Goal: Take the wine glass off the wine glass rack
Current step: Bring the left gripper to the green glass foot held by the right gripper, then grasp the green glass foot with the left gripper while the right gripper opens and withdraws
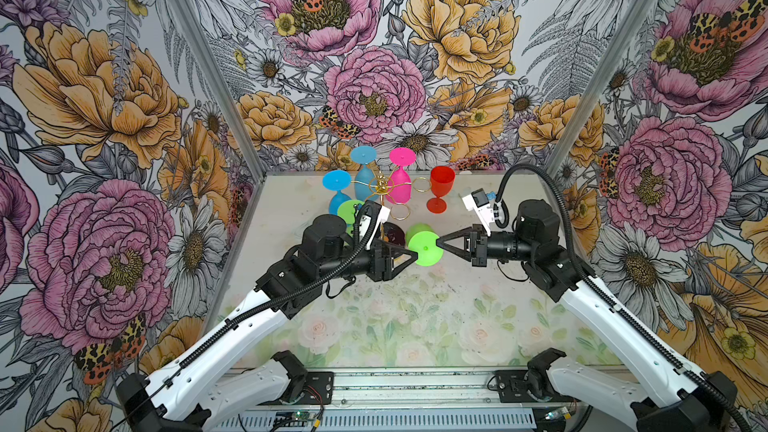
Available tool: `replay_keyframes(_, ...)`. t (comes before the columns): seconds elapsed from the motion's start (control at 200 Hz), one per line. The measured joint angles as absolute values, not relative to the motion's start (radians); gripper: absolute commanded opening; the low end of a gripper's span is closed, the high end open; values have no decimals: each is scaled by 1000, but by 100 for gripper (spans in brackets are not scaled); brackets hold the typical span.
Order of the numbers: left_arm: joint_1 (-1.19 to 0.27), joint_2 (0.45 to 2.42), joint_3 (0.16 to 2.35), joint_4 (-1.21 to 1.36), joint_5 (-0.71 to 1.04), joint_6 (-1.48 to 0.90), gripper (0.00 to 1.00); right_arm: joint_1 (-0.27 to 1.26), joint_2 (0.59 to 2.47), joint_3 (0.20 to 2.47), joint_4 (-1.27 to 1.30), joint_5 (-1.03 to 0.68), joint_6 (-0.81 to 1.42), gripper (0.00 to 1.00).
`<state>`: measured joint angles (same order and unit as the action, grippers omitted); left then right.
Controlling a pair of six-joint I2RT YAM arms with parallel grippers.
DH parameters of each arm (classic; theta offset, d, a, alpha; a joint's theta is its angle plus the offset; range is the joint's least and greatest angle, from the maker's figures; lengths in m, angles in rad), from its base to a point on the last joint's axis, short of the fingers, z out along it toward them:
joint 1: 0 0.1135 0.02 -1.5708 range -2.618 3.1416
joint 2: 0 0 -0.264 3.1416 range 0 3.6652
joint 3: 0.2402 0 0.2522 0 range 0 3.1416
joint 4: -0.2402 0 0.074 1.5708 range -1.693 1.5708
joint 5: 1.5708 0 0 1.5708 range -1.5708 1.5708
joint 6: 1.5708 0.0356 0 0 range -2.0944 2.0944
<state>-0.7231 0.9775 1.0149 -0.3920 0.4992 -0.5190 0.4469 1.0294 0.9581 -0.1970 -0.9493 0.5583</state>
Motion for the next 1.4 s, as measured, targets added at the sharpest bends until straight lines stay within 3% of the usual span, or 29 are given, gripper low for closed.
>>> replay_keyframes(0.15, -722, 987, 1016, -382, 525, -526, 47, 454, 1034, 958, -197, -963, 555, 0)
replay_keyframes(0.31, -722, 999, 1016, -363, 549, -529, 42, 455, 1050, 958, -197, -966, 554, 0)
replay_keyframes(0.545, -717, 1013, 1016, -355, 568, -543, 25, 455, 1057, 966, -197, -975, 551, 0)
replay_keyframes(0.696, -712, 1019, 1016, -354, 577, -549, 8, 455, 1057, 974, -196, -984, 550, 0)
replay_keyframes(0.876, -710, 1019, 1016, -346, 595, -553, 0, 455, 1059, 979, -197, -991, 540, 0)
replay_keyframes(0.951, -710, 1019, 1016, -346, 597, -552, 0, 455, 1060, 979, -197, -988, 536, 17)
replay_keyframes(1.096, -710, 1021, 1016, -331, 623, -552, 0, 442, 1053, 979, -198, -963, 537, 33)
replay_keyframes(1.401, -731, 1025, 1002, -308, 644, -531, 0, 295, 968, 981, -279, -860, 564, 44)
